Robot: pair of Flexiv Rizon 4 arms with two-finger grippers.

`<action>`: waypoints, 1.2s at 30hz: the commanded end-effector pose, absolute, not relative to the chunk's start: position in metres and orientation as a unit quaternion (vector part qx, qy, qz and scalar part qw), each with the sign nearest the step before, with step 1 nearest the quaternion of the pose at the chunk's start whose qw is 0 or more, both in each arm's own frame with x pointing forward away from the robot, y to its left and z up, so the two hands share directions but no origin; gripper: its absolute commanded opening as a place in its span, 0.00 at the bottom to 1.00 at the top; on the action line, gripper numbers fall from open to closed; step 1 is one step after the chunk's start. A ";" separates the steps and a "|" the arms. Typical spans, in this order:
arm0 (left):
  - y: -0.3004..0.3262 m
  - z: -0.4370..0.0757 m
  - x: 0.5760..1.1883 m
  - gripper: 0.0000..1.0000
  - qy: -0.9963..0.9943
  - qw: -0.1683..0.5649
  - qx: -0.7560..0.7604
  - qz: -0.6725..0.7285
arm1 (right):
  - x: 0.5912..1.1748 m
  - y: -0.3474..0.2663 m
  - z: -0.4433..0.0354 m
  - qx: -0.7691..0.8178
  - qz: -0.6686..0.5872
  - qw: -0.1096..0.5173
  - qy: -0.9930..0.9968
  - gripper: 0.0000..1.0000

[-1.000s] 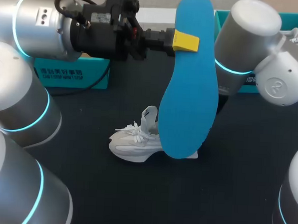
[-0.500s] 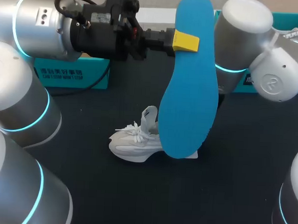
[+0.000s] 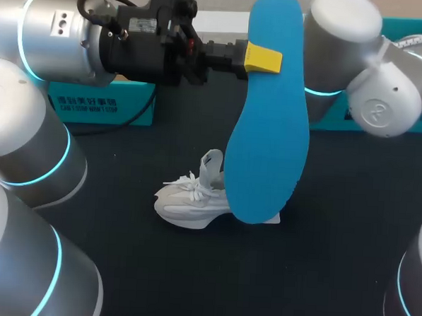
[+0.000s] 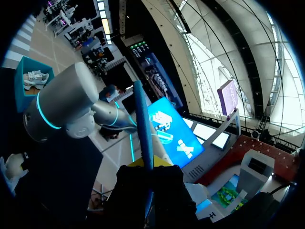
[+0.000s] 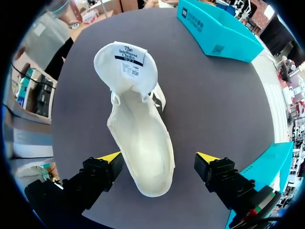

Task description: Take the shoe out of the shoebox, open the shoe tongue, remove and reinsert the insole, then place the shoe into the shoebox

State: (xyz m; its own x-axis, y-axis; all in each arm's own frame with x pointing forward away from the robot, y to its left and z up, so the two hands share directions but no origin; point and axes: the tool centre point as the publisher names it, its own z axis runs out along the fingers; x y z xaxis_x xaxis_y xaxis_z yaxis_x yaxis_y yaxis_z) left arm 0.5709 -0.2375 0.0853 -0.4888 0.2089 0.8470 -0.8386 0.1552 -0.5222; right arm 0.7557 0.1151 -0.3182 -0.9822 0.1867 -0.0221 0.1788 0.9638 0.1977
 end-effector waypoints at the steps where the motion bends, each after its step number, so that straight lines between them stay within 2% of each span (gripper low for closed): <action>1: -0.239 0.084 0.570 0.00 -0.621 0.437 0.254 0.599 | 0.775 0.136 -0.342 0.080 0.092 0.006 0.993 1.00; 19: -0.239 0.084 0.570 0.00 -0.621 0.437 0.254 0.599 | 0.785 0.145 -0.382 0.043 0.081 -0.025 0.995 1.00; 20: -0.239 0.084 0.570 0.00 -0.621 0.437 0.254 0.599 | 0.786 0.145 -0.384 0.047 0.073 -0.031 0.996 0.95; 21: -0.239 0.084 0.570 0.00 -0.621 0.437 0.254 0.599 | 0.786 0.145 -0.386 0.048 0.070 -0.032 0.996 0.80; 22: -0.239 0.084 0.570 0.00 -0.621 0.437 0.254 0.599 | 0.787 0.145 -0.388 0.046 0.072 -0.033 0.996 0.71; 23: -0.239 0.084 0.570 0.00 -0.621 0.437 0.254 0.599 | 0.787 0.144 -0.390 0.046 0.072 -0.035 0.996 0.55; 24: -0.239 0.084 0.570 0.00 -0.621 0.437 0.254 0.599 | 0.787 0.144 -0.391 0.041 0.069 -0.038 0.996 0.49; 26: -0.239 0.084 0.570 0.00 -0.621 0.437 0.254 0.599 | 0.787 0.143 -0.392 0.040 0.064 -0.042 0.996 0.46; 29: -0.239 0.084 0.570 0.00 -0.621 0.437 0.254 0.599 | 0.785 0.141 -0.395 0.041 0.064 -0.049 0.996 0.26; 30: -0.239 0.084 0.570 0.00 -0.621 0.437 0.254 0.599 | 0.785 0.140 -0.396 0.043 0.062 -0.052 0.996 0.23; 34: -0.239 0.084 0.570 0.00 -0.621 0.437 0.254 0.599 | 0.783 0.140 -0.399 0.044 0.064 -0.054 0.996 0.23; 36: -0.239 0.084 0.570 0.00 -0.621 0.437 0.254 0.599 | 0.783 0.140 -0.400 0.048 0.064 -0.060 0.995 0.14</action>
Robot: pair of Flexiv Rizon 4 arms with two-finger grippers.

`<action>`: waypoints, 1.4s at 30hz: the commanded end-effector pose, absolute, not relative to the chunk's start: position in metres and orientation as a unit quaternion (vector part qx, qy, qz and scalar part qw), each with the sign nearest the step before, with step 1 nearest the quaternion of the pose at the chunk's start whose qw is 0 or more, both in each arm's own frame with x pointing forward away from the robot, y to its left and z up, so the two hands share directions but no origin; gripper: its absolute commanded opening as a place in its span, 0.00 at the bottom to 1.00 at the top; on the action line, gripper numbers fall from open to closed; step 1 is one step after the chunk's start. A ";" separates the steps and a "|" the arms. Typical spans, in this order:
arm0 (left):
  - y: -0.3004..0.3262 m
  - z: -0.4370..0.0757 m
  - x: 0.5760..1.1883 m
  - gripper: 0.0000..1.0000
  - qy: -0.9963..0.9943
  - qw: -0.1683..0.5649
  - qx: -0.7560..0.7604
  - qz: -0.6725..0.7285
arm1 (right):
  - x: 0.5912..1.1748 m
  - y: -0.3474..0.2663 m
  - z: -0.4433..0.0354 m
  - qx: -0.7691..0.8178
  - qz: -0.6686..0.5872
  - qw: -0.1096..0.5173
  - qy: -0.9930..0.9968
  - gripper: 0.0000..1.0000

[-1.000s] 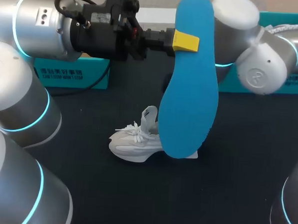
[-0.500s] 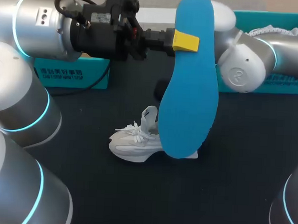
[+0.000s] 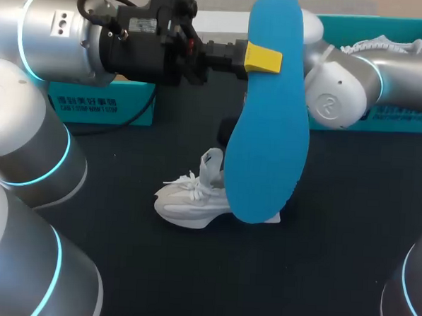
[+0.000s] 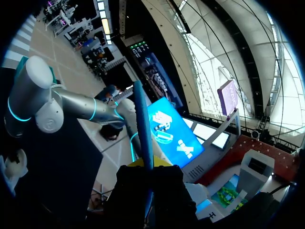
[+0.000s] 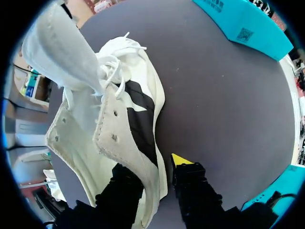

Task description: Take the shoe out of the shoebox, open the shoe tongue, remove and reinsert the insole, then place the shoe into the shoebox

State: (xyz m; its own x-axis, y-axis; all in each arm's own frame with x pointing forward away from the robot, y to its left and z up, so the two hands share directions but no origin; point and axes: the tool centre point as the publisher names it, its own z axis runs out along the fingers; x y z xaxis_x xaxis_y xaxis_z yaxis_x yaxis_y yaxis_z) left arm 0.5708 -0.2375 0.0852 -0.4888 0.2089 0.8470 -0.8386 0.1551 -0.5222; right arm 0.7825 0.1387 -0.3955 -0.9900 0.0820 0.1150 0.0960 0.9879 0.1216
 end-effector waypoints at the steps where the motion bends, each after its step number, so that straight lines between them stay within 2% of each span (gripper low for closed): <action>1: -0.239 0.084 0.570 0.00 -0.621 0.437 0.254 0.599 | 0.783 0.140 -0.402 -0.048 -0.065 0.062 -0.995 0.01; 7: -0.239 0.084 0.570 0.00 -0.621 0.437 0.254 0.599 | 0.776 0.139 -0.399 -0.063 -0.067 0.071 -0.993 0.00; 14: -0.239 0.084 0.570 0.00 -0.621 0.437 0.254 0.599 | 0.763 0.134 -0.373 -0.100 -0.080 0.109 -0.986 0.00; 19: -0.239 0.084 0.570 0.00 -0.621 0.437 0.254 0.599 | 0.750 0.126 -0.355 -0.194 -0.115 0.123 -0.966 0.00; 26: -0.239 0.084 0.570 0.00 -0.621 0.437 0.254 0.599 | 0.734 0.124 -0.348 -0.354 -0.204 0.061 -0.911 0.00; 32: -0.239 0.084 0.570 0.00 -0.621 0.437 0.254 0.599 | 0.719 0.129 -0.346 -0.467 -0.197 0.031 -0.861 0.00; 34: -0.239 0.084 0.570 0.00 -0.621 0.437 0.254 0.599 | 0.722 0.131 -0.342 -0.455 -0.192 0.010 -0.870 0.00; 42: -0.239 0.084 0.570 0.00 -0.621 0.437 0.254 0.599 | 0.722 0.131 -0.342 -0.455 -0.192 0.010 -0.870 0.00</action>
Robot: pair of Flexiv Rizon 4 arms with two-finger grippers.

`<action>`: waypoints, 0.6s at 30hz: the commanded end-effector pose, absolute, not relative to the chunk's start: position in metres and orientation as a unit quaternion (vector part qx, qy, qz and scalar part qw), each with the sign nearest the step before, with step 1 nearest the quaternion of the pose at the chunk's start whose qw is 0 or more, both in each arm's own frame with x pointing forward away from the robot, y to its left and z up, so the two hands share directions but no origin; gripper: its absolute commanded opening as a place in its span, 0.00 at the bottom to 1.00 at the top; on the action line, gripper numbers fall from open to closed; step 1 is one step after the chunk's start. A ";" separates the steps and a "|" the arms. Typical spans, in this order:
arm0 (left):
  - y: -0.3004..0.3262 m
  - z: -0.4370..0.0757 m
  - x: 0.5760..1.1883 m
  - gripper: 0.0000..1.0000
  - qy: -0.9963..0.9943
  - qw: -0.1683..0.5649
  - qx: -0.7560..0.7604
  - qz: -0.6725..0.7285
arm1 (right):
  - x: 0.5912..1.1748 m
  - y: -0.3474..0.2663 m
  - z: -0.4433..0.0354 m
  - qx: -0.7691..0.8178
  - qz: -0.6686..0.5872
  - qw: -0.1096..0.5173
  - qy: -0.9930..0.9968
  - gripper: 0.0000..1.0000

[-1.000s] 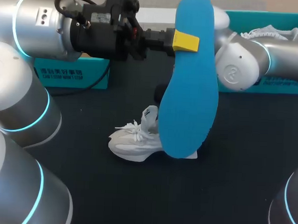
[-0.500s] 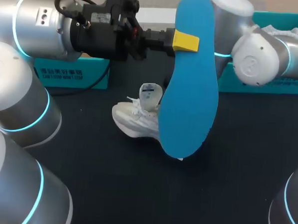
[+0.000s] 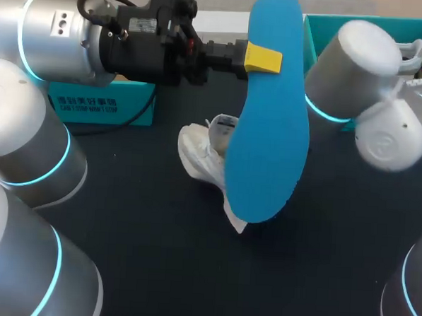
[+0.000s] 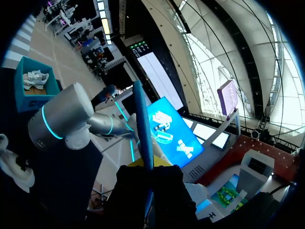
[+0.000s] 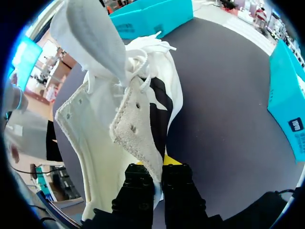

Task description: Take the shoe out of the shoebox, open the shoe tongue, remove and reinsert the insole, then place the shoe into the shoebox

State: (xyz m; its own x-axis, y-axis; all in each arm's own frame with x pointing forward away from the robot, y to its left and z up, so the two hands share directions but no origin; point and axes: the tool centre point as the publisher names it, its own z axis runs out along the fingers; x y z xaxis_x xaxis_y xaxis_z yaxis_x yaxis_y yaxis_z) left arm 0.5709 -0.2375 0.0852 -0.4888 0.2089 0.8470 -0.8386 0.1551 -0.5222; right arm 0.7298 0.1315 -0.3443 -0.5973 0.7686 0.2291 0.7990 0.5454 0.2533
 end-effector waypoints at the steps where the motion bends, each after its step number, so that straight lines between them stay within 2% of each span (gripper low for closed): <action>1: -0.239 0.084 0.570 0.00 -0.621 0.437 0.254 0.599 | 0.722 0.131 -0.342 -0.455 -0.192 0.010 -0.870 0.00; 6: -0.239 0.084 0.570 0.00 -0.621 0.437 0.254 0.599 | 0.722 0.131 -0.342 -0.455 -0.192 0.010 -0.870 0.00; 18: -0.239 0.084 0.570 0.00 -0.621 0.437 0.254 0.599 | 0.727 0.127 -0.367 -0.626 -0.236 0.022 -0.743 0.00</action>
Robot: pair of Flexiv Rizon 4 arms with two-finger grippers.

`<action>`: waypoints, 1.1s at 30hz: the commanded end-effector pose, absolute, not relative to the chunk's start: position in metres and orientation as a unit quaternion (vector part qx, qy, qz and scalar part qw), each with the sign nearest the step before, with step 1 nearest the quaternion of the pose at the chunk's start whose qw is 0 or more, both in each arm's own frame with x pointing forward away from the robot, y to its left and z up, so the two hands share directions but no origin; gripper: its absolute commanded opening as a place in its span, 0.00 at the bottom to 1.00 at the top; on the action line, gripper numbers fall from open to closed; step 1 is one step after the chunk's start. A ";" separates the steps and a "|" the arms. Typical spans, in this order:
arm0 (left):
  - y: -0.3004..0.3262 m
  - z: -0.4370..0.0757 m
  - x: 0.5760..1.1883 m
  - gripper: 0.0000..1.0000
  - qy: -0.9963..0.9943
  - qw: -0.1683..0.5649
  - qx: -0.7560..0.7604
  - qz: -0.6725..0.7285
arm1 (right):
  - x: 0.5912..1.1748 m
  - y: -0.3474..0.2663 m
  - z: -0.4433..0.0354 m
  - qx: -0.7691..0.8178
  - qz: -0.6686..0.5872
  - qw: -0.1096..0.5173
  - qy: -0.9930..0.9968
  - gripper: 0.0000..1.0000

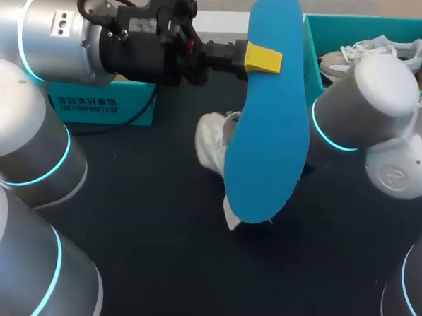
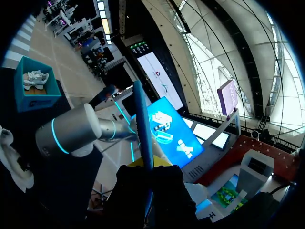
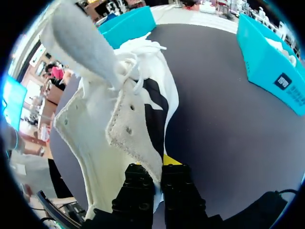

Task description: Take the shoe out of the shoebox, open the shoe tongue, remove and reinsert the insole, then place the shoe into the shoebox

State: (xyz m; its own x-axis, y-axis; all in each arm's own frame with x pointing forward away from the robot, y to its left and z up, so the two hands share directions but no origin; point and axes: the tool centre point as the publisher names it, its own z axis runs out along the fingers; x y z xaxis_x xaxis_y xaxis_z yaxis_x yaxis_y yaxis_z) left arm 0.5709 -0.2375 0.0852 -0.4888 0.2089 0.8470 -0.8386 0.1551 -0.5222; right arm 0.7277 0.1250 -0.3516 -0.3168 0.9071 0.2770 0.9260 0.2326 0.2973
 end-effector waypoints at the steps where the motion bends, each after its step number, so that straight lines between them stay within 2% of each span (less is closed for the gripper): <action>1: -0.239 0.084 0.570 0.00 -0.621 0.437 0.254 0.599 | 0.726 0.126 -0.370 -0.639 -0.242 0.028 -0.729 0.00; 4: -0.239 0.084 0.570 0.00 -0.621 0.437 0.254 0.599 | 0.726 0.123 -0.375 -0.652 -0.261 0.031 -0.712 0.00; 16: -0.239 0.084 0.570 0.00 -0.621 0.437 0.254 0.599 | 0.728 0.147 -0.380 -0.616 -0.216 0.018 -0.757 0.00; 33: -0.239 0.084 0.570 0.00 -0.621 0.437 0.254 0.599 | 0.720 0.147 -0.405 -0.631 -0.165 0.022 -0.758 0.00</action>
